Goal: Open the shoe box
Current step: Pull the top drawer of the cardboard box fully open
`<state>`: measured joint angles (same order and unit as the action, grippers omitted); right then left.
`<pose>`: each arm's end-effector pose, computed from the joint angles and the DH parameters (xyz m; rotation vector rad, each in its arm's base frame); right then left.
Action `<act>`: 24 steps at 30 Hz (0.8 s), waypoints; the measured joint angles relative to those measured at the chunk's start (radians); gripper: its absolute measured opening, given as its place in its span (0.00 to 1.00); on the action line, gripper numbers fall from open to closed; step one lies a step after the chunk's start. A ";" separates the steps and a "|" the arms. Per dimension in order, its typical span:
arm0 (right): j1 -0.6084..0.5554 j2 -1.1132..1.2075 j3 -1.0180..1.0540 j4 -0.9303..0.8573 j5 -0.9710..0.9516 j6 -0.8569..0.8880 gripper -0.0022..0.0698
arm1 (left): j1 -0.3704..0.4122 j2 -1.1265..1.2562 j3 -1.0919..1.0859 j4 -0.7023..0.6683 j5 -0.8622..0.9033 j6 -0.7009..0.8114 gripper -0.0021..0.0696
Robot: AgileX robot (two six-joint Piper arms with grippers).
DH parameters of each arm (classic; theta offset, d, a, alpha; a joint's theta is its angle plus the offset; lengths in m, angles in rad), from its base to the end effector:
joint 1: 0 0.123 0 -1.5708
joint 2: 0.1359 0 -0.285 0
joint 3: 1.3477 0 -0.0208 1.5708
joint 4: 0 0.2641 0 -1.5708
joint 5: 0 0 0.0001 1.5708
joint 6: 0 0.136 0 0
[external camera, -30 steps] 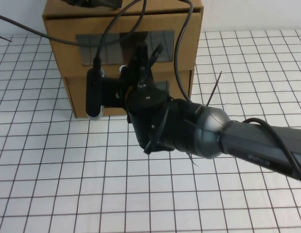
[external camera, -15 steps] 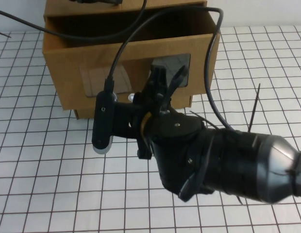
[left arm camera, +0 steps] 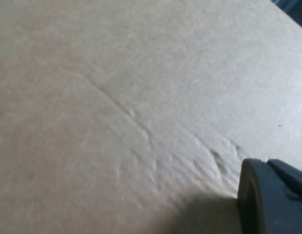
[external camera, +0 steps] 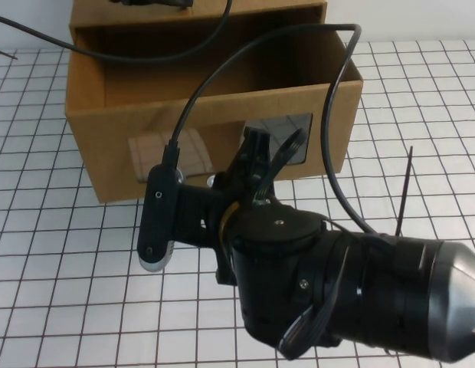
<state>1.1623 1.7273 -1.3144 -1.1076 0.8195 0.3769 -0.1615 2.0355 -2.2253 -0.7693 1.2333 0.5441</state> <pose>0.2456 0.3434 0.2593 -1.4071 1.6489 -0.4942 0.4573 -0.1650 0.3739 0.7645 2.1614 -0.8171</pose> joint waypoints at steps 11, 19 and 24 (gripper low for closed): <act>0.007 0.000 0.000 0.083 0.012 -0.059 0.04 | 0.000 0.000 0.000 0.000 0.000 -0.013 0.02; 0.010 -0.027 0.000 0.223 0.038 -0.063 0.20 | 0.000 -0.002 0.000 0.004 0.000 -0.015 0.02; 0.025 -0.126 0.000 0.392 0.077 -0.081 0.27 | 0.000 -0.007 -0.037 0.029 0.009 -0.017 0.02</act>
<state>1.1868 1.6009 -1.3144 -0.7153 0.8968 0.2957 -0.1615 2.0285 -2.2626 -0.7399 1.2424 0.5274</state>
